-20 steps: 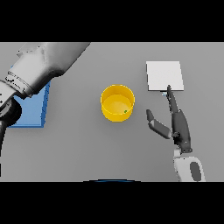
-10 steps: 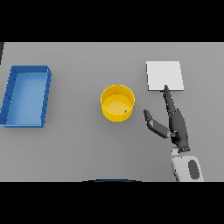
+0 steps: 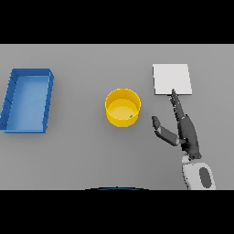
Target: Pick up the red beaker and tilt it to pour out 1 green nut into yellow bowl. Pick up the yellow bowl and place it on the metallic measuring scale.
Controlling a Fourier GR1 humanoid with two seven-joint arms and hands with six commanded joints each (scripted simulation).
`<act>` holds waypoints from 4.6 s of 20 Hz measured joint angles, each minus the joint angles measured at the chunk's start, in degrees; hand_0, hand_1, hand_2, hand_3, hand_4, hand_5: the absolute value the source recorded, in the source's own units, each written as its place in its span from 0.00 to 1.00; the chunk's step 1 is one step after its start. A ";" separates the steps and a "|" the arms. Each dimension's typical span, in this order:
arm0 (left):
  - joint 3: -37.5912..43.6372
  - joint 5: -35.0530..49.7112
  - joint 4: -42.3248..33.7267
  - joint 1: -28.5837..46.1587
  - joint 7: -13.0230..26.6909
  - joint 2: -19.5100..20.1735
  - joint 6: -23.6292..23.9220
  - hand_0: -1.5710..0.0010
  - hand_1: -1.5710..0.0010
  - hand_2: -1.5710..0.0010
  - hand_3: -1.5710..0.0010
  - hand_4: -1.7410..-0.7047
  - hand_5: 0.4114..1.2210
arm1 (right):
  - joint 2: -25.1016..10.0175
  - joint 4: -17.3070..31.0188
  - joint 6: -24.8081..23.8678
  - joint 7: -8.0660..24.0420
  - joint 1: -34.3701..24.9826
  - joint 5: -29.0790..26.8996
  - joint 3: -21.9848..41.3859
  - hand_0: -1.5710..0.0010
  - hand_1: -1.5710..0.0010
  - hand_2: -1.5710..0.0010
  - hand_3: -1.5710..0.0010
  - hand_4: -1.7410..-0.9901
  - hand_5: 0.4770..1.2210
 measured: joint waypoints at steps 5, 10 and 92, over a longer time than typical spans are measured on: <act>2.55 8.14 -5.94 9.07 1.75 0.09 3.54 0.00 0.00 0.00 0.12 0.00 1.00 | 0.13 0.59 -0.90 0.75 -0.71 1.80 0.62 1.00 1.00 1.00 1.00 0.72 0.31; 2.01 14.44 -20.49 21.47 5.93 1.34 9.09 0.00 0.00 0.00 0.11 0.00 1.00 | -0.07 1.11 -1.06 0.41 -0.70 1.69 0.26 1.00 1.00 1.00 1.00 0.72 0.29; -6.41 23.54 -59.18 43.29 8.00 14.37 4.88 1.00 1.00 1.00 1.00 0.99 0.35 | -17.08 30.00 28.60 -3.20 -44.89 37.04 31.81 0.01 0.02 0.15 0.15 0.01 0.99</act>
